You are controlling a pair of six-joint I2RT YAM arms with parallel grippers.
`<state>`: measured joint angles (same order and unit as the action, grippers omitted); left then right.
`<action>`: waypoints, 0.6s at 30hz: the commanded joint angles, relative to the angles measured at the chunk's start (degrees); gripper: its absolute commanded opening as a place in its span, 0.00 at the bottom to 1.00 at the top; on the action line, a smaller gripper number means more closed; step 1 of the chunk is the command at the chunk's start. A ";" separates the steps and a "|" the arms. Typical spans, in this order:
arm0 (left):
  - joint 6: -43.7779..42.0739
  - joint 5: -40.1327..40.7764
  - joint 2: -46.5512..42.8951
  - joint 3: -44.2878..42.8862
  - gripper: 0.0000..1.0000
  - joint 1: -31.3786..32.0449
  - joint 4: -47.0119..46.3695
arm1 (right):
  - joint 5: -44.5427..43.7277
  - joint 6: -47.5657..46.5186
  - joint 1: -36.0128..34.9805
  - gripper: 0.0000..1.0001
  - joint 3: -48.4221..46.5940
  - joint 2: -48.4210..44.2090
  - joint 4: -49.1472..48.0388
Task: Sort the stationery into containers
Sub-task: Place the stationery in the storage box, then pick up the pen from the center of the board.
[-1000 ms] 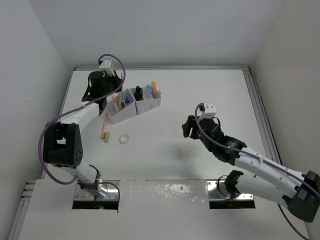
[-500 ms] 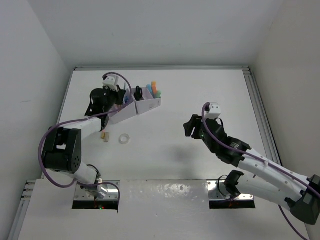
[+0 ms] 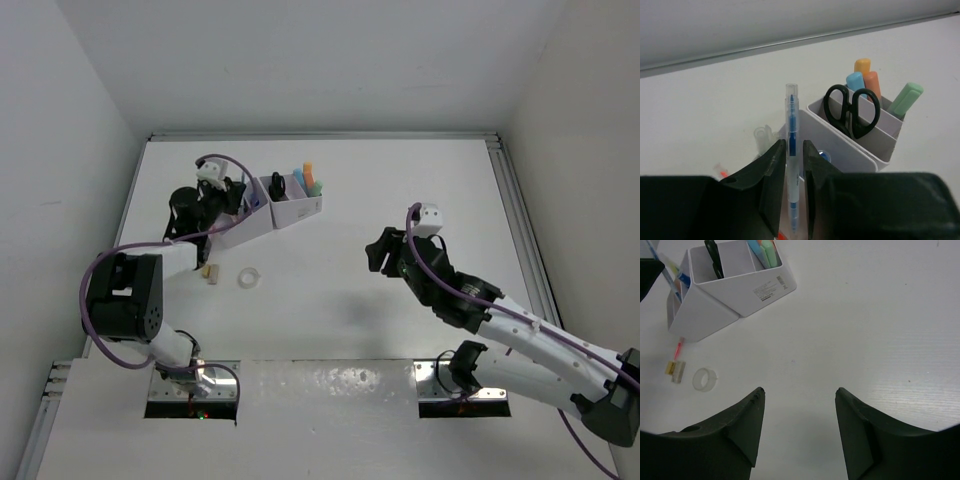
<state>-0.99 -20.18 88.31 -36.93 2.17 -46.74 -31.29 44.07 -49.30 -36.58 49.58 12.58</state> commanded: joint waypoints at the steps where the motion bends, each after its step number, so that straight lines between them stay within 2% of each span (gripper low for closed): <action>1: -1.55 -4.41 -0.25 0.28 0.20 -1.20 -2.75 | -1.76 0.93 -0.80 0.57 -2.36 -0.19 -1.06; 3: -2.43 -6.87 -0.16 0.10 0.37 -1.47 -2.22 | -1.58 0.93 -0.97 0.58 -2.36 -0.45 -1.06; 5: -2.87 -7.24 -0.42 -0.07 0.49 -1.65 -1.69 | -1.58 0.66 -1.06 0.58 -2.71 -0.63 -0.72; 10: 2.38 -7.32 -2.35 -6.05 0.58 -5.42 2.78 | -1.85 -0.74 -1.15 0.58 -4.20 -0.98 1.22; 13: 6.78 -2.51 -2.97 -18.23 0.58 -9.81 18.38 | -1.76 -1.71 -1.59 0.57 -5.25 -0.11 2.36; 14: 6.10 2.82 -2.28 -27.93 0.57 -11.65 34.01 | -1.76 -1.89 -1.68 0.57 -5.52 0.16 3.23; 15: 2.09 5.31 -0.18 -32.98 0.52 -12.45 41.48 | -1.85 -2.15 -2.20 0.57 -6.13 0.69 3.68; 16: -2.21 6.20 0.97 -36.95 0.50 -12.89 49.73 | -2.02 -2.15 -2.29 0.57 -6.40 1.21 4.29; 17: -6.61 4.21 1.85 -42.21 0.49 -14.03 61.30 | -2.20 -2.41 -2.55 0.57 -6.75 2.35 5.60; 18: -14.66 3.32 2.91 -43.31 0.49 -14.39 65.94 | -2.20 -2.59 -2.73 0.57 -7.01 2.97 6.05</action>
<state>-2.48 -19.03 90.39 -72.90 -10.31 -8.34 -32.18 42.94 -51.20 -40.84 50.65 16.34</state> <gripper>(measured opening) 0.496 0.569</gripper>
